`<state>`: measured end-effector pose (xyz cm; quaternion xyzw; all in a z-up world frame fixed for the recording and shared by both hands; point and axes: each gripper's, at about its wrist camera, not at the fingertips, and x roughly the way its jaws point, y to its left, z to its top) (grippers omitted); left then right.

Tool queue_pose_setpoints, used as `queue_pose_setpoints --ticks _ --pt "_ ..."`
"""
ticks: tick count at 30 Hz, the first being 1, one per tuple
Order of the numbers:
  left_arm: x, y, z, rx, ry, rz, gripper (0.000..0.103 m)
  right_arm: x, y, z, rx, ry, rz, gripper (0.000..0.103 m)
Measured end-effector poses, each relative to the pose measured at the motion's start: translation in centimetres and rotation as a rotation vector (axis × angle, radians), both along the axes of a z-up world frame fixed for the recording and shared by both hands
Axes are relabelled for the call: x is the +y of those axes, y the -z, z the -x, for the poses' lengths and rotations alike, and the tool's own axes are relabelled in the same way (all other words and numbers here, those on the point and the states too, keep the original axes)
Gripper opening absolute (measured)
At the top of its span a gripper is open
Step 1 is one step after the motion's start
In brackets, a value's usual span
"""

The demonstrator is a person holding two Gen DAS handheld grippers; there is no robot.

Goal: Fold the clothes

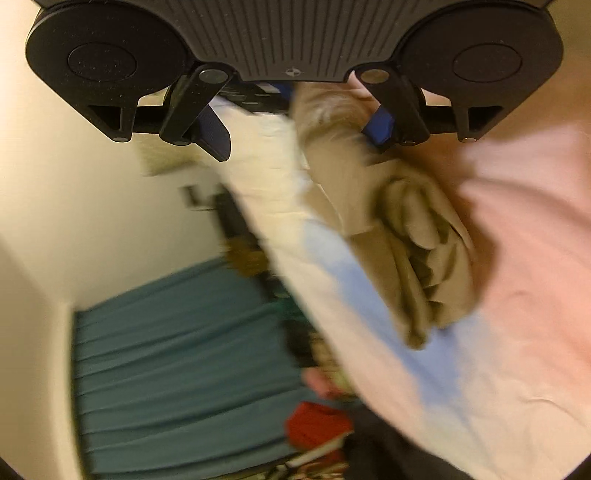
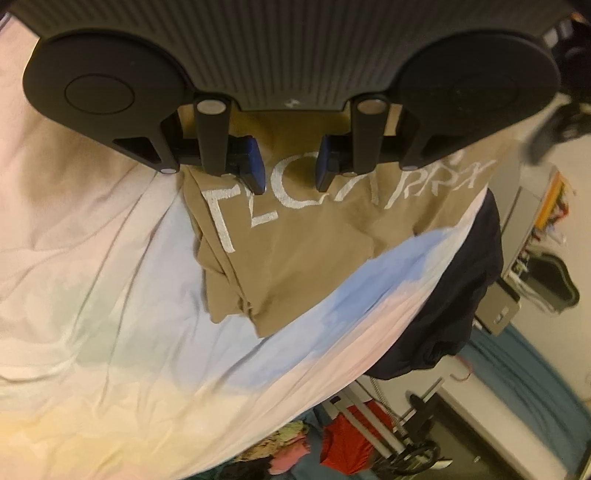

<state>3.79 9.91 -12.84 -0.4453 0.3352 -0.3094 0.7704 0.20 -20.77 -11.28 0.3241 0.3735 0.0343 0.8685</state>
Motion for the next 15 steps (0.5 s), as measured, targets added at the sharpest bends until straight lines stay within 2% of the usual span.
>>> queue_pose_setpoints --ticks 2,5,9,10,12,13,14,15 --pt "0.1 -0.3 -0.1 -0.046 0.011 0.047 0.077 -0.4 0.1 0.0 0.004 0.015 -0.026 0.033" --pt "-0.6 -0.1 -0.5 -0.038 -0.004 0.001 0.079 -0.7 0.4 -0.1 0.011 0.029 -0.068 0.033" --pt "-1.8 2.0 -2.0 0.102 -0.013 -0.103 0.079 -0.9 0.3 -0.1 0.008 0.040 -0.083 0.033" --pt "-2.0 2.6 -2.4 0.140 -0.020 -0.125 0.076 -0.9 0.1 0.0 0.003 0.046 -0.085 0.034" --pt "-2.1 3.3 -3.1 0.179 -0.039 -0.142 0.064 -1.1 -0.7 0.5 -0.021 0.070 -0.092 0.036" --pt "-2.1 3.2 -3.2 0.175 -0.045 -0.139 0.060 -1.2 -1.2 0.9 -0.047 0.075 -0.114 0.039" --pt "-2.1 3.1 -3.3 0.170 -0.051 -0.137 0.051 -1.3 -1.7 1.4 -0.077 0.072 -0.158 0.051" --pt "-2.0 2.9 -3.5 0.154 -0.055 -0.143 0.043 -1.3 -2.2 1.8 -0.106 0.069 -0.203 0.073"
